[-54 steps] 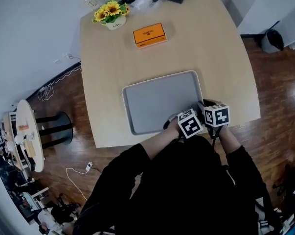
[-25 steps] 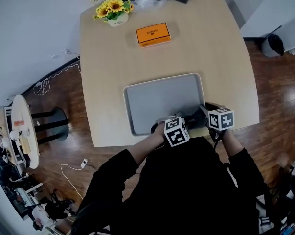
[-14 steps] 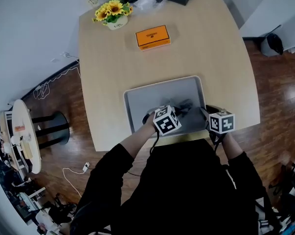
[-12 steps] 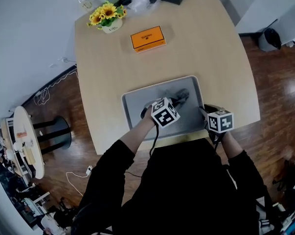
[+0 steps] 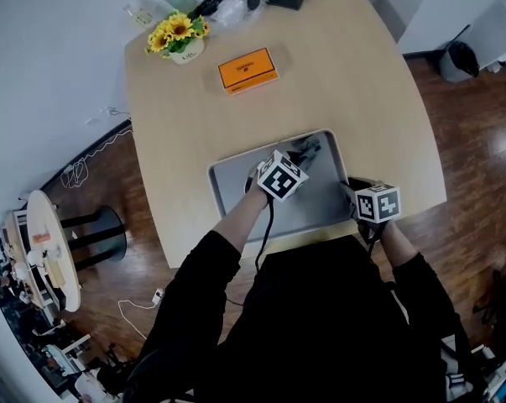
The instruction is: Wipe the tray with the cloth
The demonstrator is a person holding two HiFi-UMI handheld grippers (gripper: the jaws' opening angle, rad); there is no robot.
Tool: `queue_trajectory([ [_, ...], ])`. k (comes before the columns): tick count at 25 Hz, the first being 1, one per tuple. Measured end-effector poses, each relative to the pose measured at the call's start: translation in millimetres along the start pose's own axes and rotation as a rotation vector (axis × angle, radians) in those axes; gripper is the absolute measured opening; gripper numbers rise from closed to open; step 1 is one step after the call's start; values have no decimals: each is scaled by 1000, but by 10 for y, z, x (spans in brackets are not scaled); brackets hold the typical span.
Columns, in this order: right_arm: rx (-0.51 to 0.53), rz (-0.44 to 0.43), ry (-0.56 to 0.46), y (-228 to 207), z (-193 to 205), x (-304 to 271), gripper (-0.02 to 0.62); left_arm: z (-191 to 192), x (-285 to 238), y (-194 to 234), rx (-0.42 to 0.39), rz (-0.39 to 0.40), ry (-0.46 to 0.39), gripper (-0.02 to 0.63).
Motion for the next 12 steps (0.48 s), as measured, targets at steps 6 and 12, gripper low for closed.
queue_trajectory([
  [6, 12, 9, 14, -2, -17, 13, 112, 584, 115, -759, -150, 97, 41, 6],
  [12, 1, 28, 13, 19, 14, -11, 112, 1144, 266, -1112, -242, 126, 60, 6],
])
Point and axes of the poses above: the fingertips, and each gripper's own axes: x backward along the fingers, y to its left, z out of its underside, the point moved 10 cm from there along x, backward along the fingers, and after that the axes turned 12 degrees about x, right-handed, at the moved point
